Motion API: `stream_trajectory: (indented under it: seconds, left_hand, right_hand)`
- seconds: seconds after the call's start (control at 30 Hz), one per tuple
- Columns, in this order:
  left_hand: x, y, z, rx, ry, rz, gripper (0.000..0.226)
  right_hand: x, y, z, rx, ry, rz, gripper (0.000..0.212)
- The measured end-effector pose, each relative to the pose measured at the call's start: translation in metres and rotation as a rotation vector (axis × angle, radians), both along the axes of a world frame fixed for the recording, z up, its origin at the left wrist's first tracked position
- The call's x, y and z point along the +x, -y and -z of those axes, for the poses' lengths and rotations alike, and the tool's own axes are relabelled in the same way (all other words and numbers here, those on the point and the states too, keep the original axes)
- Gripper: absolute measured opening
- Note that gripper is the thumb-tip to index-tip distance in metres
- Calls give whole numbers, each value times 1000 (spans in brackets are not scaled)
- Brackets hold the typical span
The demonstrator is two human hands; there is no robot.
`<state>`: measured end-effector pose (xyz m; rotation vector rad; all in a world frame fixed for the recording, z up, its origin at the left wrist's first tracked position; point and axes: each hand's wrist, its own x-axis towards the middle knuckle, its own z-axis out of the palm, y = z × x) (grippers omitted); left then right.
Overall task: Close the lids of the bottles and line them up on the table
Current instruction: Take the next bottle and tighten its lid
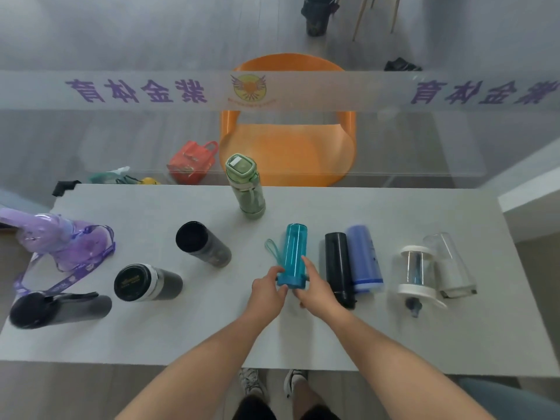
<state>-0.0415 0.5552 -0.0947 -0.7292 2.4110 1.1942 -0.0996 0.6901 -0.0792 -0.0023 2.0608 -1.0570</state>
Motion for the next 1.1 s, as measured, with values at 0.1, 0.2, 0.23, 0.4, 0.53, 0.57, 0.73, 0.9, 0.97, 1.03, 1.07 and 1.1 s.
stream_trajectory:
  seconds: [0.1,0.2,0.23,0.4,0.53,0.57,0.73,0.9,0.97,1.03,1.07,1.1]
  left_hand:
    - [7,0,-8,-27,-39,-26,40]
    - [16,3,-26,-67,-85,-42,43]
    - [19,5,-33,-80,-101,-45,44]
    - [37,19,-68,-132,-246,2,40]
    - [46,35,-80,-198,-329,14,35]
    - [48,41,-80,-231,-332,24,35]
    - [53,62,-82,-406,-314,100,32]
    - [57,66,-81,-550,-312,235,34]
    - [56,61,-79,-599,-406,328,29]
    - [52,50,-80,-571,-537,437,25]
    - [50,42,-82,-546,-586,483,23]
    - [49,32,-83,-522,-619,518,22]
  right_hand:
    - [0,0,-5,-38,2,-1,77]
    - [3,0,-20,-68,52,-15,82]
    - [4,0,-27,-69,66,-14,83]
    - [17,4,-55,-114,70,13,61]
    - [25,20,-67,-170,49,55,48]
    - [27,25,-69,-182,45,72,47]
    - [34,45,-73,-164,15,49,46]
    - [39,38,-71,-81,-45,96,42]
    - [39,26,-70,-59,-66,144,39]
    - [38,8,-71,-36,-96,196,35]
    - [38,-3,-70,-17,-115,217,33]
    - [38,-14,-70,3,-132,239,31]
